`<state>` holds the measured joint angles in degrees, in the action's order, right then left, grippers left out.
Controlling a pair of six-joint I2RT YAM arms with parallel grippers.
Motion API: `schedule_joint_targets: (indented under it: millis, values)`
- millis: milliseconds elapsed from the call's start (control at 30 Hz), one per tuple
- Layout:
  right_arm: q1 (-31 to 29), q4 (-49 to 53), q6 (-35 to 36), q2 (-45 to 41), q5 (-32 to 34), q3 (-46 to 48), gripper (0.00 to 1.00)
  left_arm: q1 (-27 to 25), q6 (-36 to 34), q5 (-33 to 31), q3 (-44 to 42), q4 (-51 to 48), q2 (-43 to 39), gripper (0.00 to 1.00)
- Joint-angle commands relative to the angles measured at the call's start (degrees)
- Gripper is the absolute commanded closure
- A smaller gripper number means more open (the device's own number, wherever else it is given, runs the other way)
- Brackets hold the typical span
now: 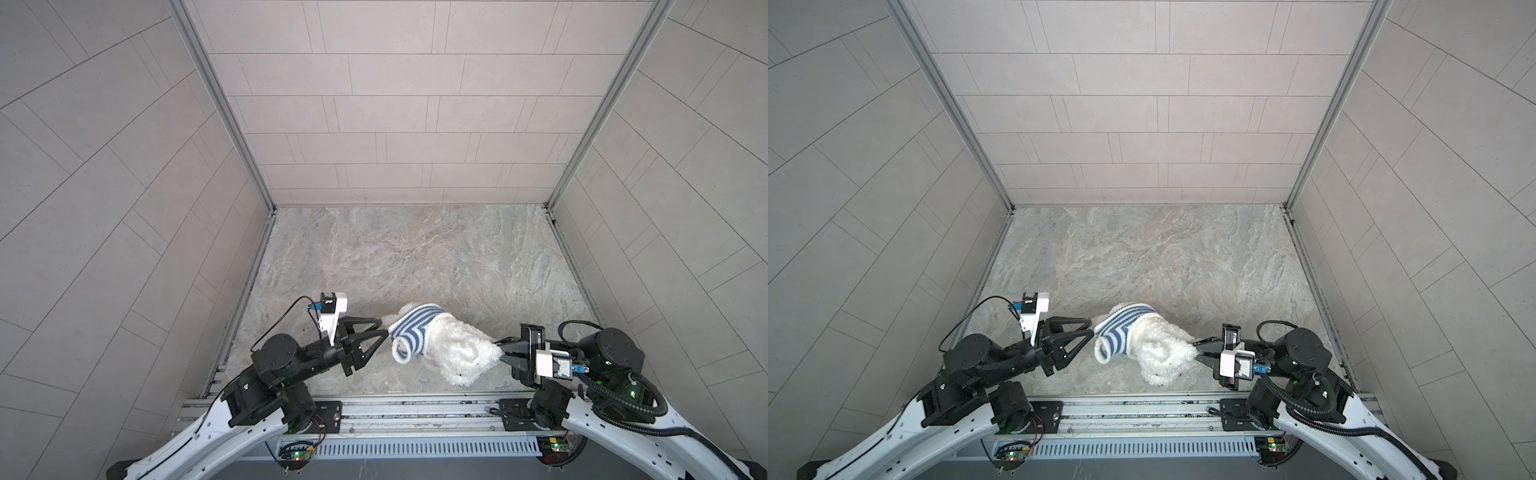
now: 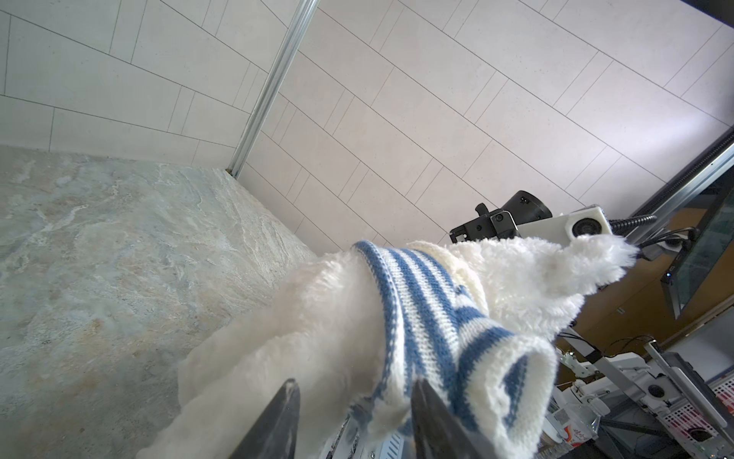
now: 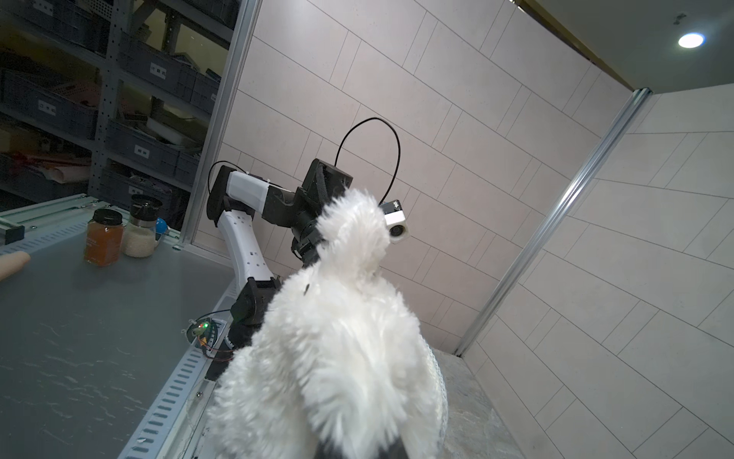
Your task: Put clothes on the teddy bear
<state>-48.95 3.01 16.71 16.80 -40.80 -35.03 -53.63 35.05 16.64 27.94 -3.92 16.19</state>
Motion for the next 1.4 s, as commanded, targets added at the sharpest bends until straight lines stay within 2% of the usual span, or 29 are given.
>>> schedule_joint_targets:
  millis: [0, 233, 467, 600, 700, 833, 1000, 1200, 1367]
  values:
    - [0.1, -4.2, 0.8, -0.9, 0.1, 1.1, 1.0, 0.3, 1.5, 1.9, 0.5, 4.0, 2.0, 0.52]
    - [0.1, -4.4, 0.9, -1.3, 1.3, 1.6, 1.0, 0.2, 3.3, 7.0, -0.5, 9.9, 5.7, 0.6]
    - [0.0, -4.3, 1.4, -2.1, 2.5, 2.0, 1.0, 0.2, 3.5, 6.8, -0.9, 9.8, 6.0, 0.75]
    - [0.1, -4.6, 1.5, -2.8, 3.4, 2.1, 1.0, 0.3, 2.9, 5.8, -0.4, 8.5, 5.7, 0.88]
    - [0.1, -6.2, 1.1, -3.9, 4.2, 2.6, 1.0, 0.3, 2.3, 2.0, 0.0, 5.2, 4.8, 1.0]
    - [0.1, -9.5, -0.8, -5.3, 4.5, 3.5, 1.0, 0.3, 0.9, -6.1, 0.9, -2.8, 3.6, 1.0]
    - [0.1, -10.8, -2.2, -5.9, 4.1, 3.7, 1.0, 0.3, 0.9, -8.1, 0.3, -3.0, 3.3, 1.0]
    - [0.0, -12.0, -3.2, -7.5, 4.2, 4.0, 1.0, 0.3, 0.9, -13.8, 0.3, -6.6, 0.4, 1.0]
    - [0.1, -11.9, -3.5, -8.0, 4.2, 4.0, 1.0, 0.3, 1.2, -14.6, -0.4, -6.0, -1.5, 1.0]
